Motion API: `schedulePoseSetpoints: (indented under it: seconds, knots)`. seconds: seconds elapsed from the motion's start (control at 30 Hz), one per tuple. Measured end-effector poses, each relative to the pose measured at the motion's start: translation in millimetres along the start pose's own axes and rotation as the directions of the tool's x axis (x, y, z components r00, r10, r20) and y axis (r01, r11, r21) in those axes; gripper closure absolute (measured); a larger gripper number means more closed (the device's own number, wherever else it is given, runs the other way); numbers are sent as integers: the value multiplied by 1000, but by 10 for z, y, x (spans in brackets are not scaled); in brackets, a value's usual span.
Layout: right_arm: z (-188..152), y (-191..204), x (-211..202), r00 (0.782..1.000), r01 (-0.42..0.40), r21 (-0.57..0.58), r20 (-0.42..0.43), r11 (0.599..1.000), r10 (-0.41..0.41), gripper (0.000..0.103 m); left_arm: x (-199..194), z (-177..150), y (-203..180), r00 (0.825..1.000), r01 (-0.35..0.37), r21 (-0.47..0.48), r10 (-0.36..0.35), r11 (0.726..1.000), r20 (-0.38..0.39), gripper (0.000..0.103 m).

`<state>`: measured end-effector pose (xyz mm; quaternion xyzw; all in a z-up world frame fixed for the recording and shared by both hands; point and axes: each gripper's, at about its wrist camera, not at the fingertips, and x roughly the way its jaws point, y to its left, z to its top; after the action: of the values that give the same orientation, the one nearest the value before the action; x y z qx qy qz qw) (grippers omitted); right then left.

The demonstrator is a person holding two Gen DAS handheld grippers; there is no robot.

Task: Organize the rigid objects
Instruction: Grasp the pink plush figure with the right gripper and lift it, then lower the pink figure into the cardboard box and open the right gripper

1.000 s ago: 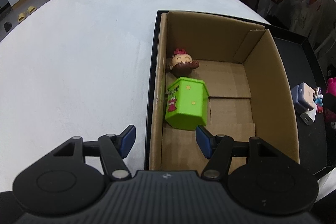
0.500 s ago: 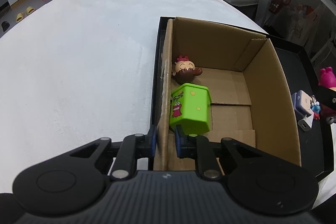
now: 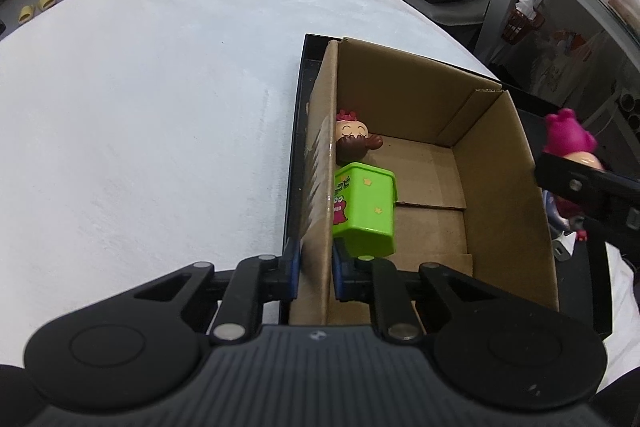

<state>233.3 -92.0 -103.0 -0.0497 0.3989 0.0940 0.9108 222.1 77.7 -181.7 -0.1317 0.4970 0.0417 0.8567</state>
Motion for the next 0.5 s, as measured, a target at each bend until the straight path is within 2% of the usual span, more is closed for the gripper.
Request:
schedulePoseSetpoints:
  seconds: [0.3, 0.5]
  knots:
    - [142, 370, 139, 1000, -19, -89, -21, 996, 17, 63, -6, 9, 96, 999, 35, -8, -35, 999, -2, 88]
    - [270, 550, 202, 1000, -18, -145, -3, 989, 18, 62, 4, 17, 142, 999, 52, -18, -52, 999, -5, 88]
